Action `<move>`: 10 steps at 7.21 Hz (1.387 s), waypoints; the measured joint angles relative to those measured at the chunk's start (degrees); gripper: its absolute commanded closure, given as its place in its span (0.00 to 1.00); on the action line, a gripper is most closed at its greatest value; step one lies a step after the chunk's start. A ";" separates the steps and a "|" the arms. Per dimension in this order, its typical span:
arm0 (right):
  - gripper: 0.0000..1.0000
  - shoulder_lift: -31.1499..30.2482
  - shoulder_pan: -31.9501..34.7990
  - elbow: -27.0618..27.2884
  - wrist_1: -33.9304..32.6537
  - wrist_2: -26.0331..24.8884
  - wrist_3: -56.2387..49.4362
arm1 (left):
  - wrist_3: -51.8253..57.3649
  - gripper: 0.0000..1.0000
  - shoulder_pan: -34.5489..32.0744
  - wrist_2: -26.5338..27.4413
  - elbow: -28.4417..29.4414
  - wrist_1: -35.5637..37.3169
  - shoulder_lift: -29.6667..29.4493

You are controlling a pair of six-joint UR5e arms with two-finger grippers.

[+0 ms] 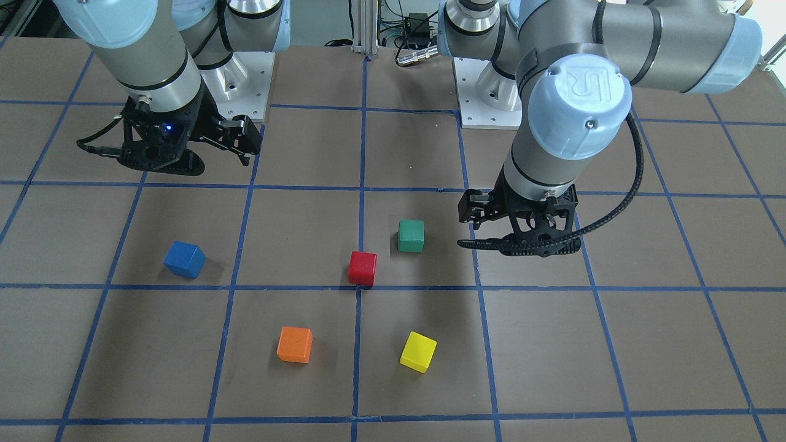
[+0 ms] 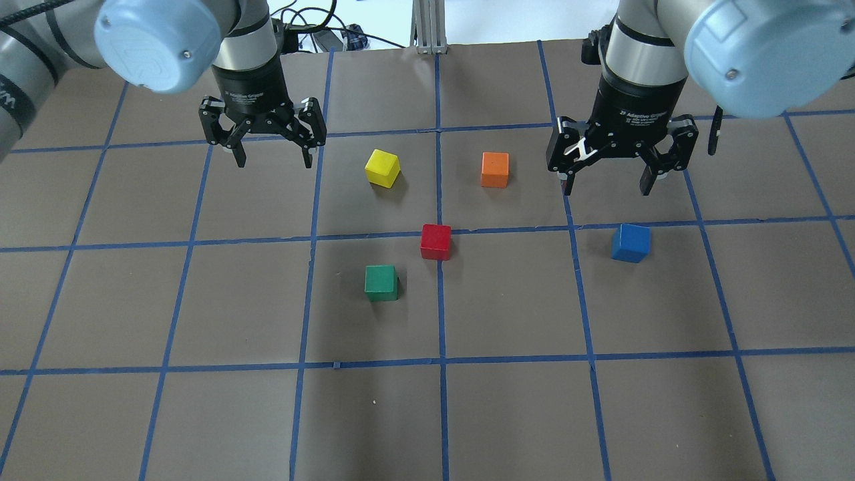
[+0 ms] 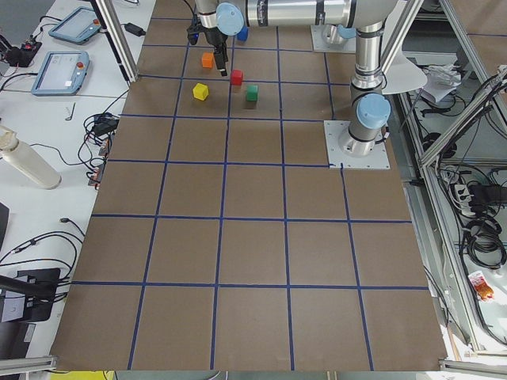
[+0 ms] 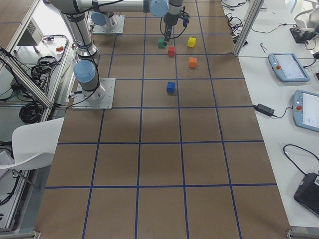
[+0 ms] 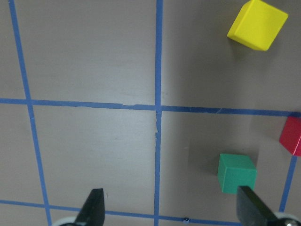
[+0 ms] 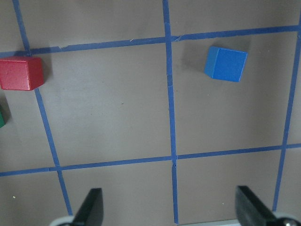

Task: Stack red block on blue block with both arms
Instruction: 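Move the right gripper over the red cube while the left gripper withdraws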

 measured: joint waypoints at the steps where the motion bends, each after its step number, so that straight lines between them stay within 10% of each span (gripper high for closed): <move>1: 0.00 0.81 0.89 0.04 -0.47 0.02 0.57 | 1.70 0.00 0.22 -0.18 -0.62 -1.32 1.43; 10: 0.00 10.55 10.24 3.82 -19.97 1.97 15.47 | 3.88 0.00 1.56 -4.49 -9.11 4.91 6.79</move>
